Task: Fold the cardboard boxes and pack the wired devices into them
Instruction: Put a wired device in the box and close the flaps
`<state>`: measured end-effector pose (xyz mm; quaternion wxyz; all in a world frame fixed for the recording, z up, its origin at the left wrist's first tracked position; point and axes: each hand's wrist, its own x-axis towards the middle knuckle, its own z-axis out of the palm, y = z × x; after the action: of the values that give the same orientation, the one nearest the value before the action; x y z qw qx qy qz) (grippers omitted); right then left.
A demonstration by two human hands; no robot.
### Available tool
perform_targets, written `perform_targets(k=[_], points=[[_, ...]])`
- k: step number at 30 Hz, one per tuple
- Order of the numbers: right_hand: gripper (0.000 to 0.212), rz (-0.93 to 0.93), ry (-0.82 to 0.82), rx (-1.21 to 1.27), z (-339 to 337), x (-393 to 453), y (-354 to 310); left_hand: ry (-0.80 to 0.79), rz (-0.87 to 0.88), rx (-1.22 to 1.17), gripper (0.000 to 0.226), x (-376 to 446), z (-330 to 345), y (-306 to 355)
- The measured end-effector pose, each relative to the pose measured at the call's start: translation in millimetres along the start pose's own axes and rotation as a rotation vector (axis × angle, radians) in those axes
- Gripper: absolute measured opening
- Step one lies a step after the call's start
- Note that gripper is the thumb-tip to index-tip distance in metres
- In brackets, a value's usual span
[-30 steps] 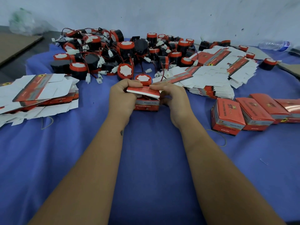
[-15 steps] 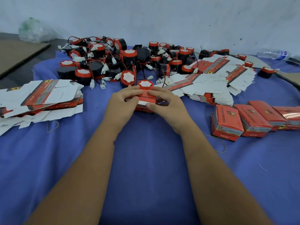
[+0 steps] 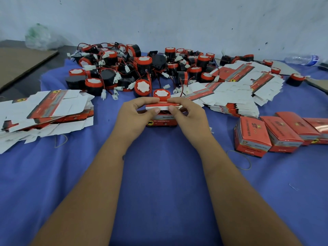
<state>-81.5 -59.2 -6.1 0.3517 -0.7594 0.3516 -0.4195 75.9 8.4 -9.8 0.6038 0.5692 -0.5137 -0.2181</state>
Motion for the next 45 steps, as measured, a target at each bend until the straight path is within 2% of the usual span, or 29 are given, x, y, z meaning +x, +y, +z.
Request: perform_targets(k=[6, 11, 18, 21, 27, 30, 34, 39, 45], points=[[0.018, -0.031, 0.004, 0.019, 0, -3, -5, 0.025, -0.019, -0.109, 0.027, -1, -1, 2], [0.021, -0.009, 0.040, 0.021, 0, -4, -7, 0.028, -0.011, -0.076, 0.031, -4, 0, 7], [0.005, -0.089, 0.066, -0.098, -3, -5, -3, 0.013, -0.016, 0.034, 0.028, -8, 1, 7], [0.014, -0.098, 0.056, -0.126, -6, -5, -2, 0.011, 0.031, 0.215, 0.023, -8, 1, 4], [0.017, -0.140, 0.047, -0.194, -6, -5, -3, -0.031, 0.249, 0.598, 0.028, -8, 6, 4], [0.022, -0.251, 0.022, -0.288, -4, -6, -6, 0.007, 0.311, 0.600, 0.022, -9, 8, 6], [0.021, -0.223, 0.008, -0.371, -2, -3, -4, 0.016, 0.274, 0.647, 0.030, -10, 12, 7], [0.026, -0.159, 0.044, -0.248, 2, -2, -4, 0.047, 0.218, 0.671, 0.033, -9, 16, 7], [0.032, -0.048, 0.098, -0.047, 6, -2, -4, 0.089, 0.199, 0.542, 0.033, -12, 15, 6]])
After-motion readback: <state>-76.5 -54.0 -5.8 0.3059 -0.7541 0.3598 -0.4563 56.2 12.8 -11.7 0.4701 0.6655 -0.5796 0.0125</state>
